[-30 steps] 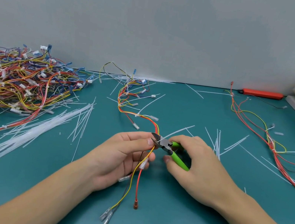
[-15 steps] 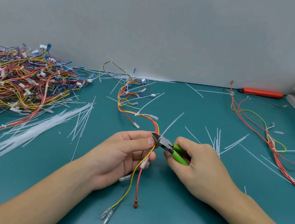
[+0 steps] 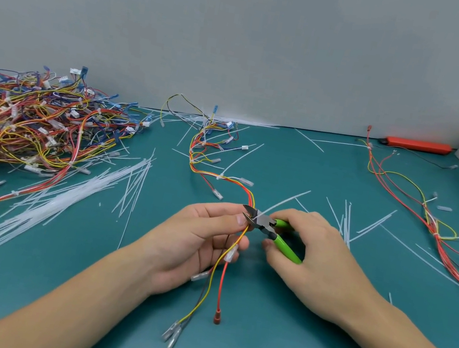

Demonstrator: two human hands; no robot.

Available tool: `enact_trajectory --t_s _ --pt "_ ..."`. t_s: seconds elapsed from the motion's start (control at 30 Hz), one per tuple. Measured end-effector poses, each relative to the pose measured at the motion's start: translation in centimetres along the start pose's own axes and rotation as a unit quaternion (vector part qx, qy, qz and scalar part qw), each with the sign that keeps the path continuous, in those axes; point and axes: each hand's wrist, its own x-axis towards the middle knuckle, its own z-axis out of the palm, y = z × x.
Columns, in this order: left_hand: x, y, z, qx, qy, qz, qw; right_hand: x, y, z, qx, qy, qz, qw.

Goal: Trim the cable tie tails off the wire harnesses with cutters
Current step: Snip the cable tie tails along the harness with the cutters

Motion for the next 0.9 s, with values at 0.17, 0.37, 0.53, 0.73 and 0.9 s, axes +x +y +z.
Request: enact_trajectory --t_s 0.17,0.37,0.53,0.73,0.9 --pt "-0.01 -0.01 -0.01 -0.001 0.004 0.0 1.0 0.09 -0.1 0.03 -0.003 0.005 -0.015 1.0" --pt "-0.03 0.08 0.1 -0.001 -0.003 0.003 1.0 0.08 -0.19 0.08 0.017 0.01 0.014 1.0" --pt "-0.07 0.06 0.12 0.001 -0.003 0.004 1.0 0.04 -0.28 -0.07 0.033 -0.008 0.019 0.999" --pt "-0.04 0.06 0.19 -0.001 -0.004 0.003 1.0 0.05 -0.1 0.04 0.023 0.01 0.005 1.0" --pt "0.04 -0.04 0.06 -0.001 -0.005 0.005 1.0 0.2 -0.19 -0.1 0.005 0.004 0.002 1.0"
